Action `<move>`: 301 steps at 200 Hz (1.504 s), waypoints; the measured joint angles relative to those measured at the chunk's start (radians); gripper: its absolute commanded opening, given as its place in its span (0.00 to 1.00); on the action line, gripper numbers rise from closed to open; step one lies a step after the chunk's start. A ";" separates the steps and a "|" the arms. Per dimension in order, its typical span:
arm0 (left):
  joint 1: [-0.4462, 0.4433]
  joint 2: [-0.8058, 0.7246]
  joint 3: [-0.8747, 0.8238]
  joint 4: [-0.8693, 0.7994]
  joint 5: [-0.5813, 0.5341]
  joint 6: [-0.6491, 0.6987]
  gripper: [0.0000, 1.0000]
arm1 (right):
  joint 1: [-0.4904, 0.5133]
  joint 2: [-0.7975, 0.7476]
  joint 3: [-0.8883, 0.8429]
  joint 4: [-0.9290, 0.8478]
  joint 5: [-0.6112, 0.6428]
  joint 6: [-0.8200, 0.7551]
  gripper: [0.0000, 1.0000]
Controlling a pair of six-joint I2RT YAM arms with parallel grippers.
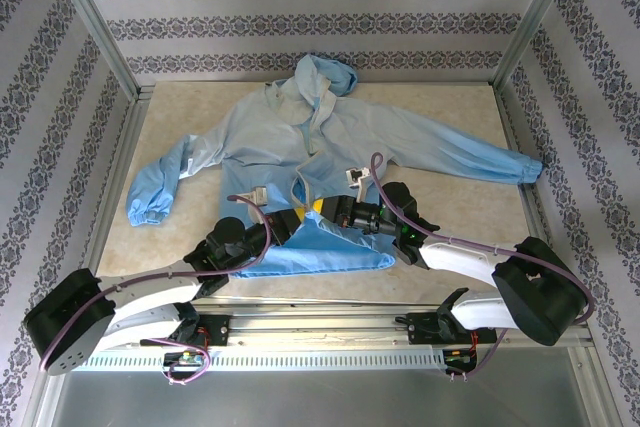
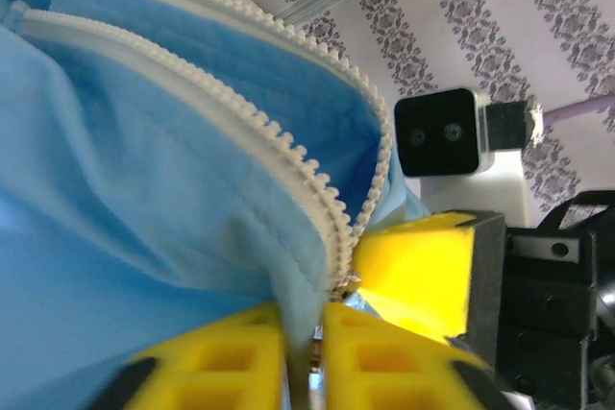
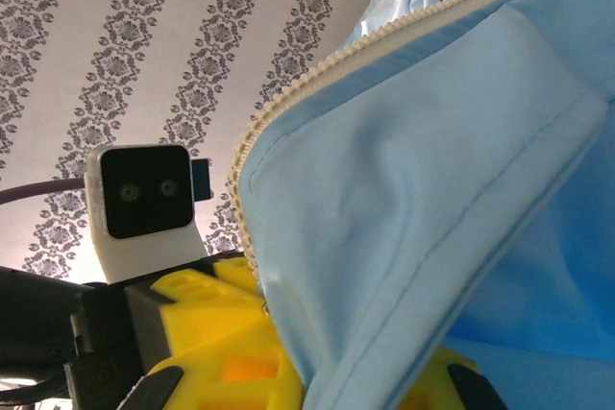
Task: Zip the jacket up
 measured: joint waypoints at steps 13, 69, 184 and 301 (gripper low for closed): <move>0.000 -0.006 0.000 -0.001 0.000 0.008 0.00 | 0.000 0.000 0.000 0.000 0.002 0.000 0.00; 0.053 -0.160 0.071 -0.290 0.109 0.058 0.00 | 0.006 0.000 0.000 -0.001 -0.023 0.007 0.00; 0.120 -0.163 0.176 -0.583 0.277 0.178 0.00 | 0.006 0.000 0.012 -0.027 -0.078 0.076 0.00; 0.120 -0.032 0.356 -0.810 0.328 0.395 0.00 | 0.007 0.028 0.048 -0.060 -0.097 0.105 0.00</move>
